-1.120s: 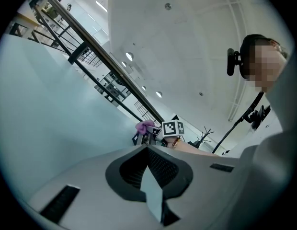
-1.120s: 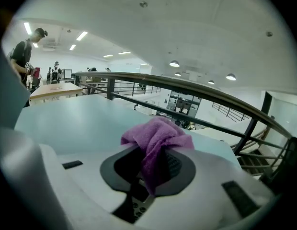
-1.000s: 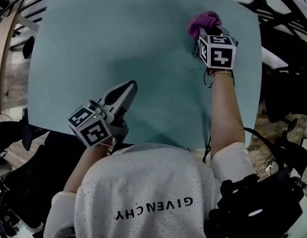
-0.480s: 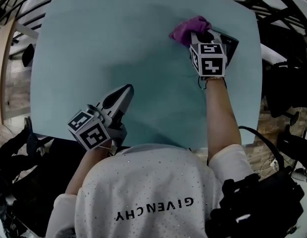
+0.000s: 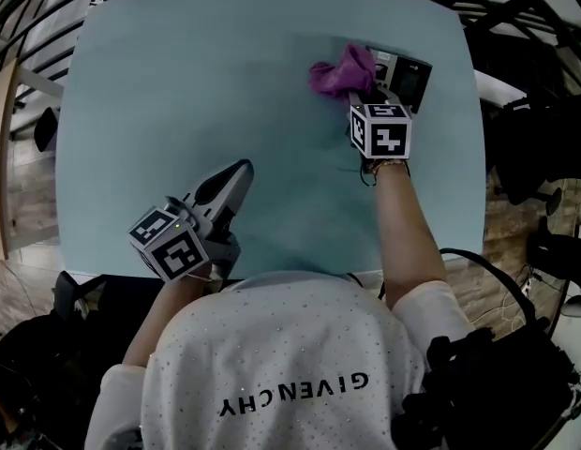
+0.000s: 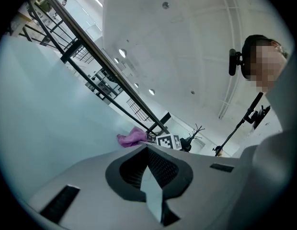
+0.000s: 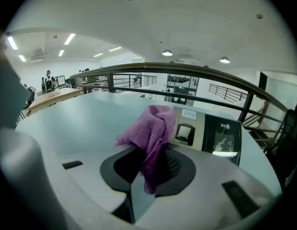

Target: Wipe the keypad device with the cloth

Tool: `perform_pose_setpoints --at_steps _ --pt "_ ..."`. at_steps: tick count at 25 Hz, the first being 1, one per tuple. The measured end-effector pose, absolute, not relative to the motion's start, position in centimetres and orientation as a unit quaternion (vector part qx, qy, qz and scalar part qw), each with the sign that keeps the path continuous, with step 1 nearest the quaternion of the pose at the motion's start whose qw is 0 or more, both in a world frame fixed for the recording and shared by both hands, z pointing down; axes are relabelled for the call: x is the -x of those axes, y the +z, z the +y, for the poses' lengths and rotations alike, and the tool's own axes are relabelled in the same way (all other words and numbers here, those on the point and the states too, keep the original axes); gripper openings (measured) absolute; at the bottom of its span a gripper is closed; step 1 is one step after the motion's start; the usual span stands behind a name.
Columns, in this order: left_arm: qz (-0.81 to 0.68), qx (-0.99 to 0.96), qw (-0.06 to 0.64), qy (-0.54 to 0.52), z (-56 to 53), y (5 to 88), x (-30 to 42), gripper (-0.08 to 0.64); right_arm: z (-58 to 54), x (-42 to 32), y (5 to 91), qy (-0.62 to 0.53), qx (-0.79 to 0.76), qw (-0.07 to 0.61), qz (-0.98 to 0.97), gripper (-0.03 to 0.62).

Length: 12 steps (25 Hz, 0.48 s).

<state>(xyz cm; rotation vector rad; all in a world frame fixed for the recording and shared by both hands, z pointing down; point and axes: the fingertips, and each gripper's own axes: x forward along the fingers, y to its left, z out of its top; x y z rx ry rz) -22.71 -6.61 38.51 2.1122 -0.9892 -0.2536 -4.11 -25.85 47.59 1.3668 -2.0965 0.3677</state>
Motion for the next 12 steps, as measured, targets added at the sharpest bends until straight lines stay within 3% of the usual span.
perform_pose_setpoints --at_steps 12 --pt "-0.387 -0.837 0.367 -0.119 -5.5 36.1 23.1 0.000 -22.4 3.1 50.2 0.221 -0.536 0.288 -0.762 0.064"
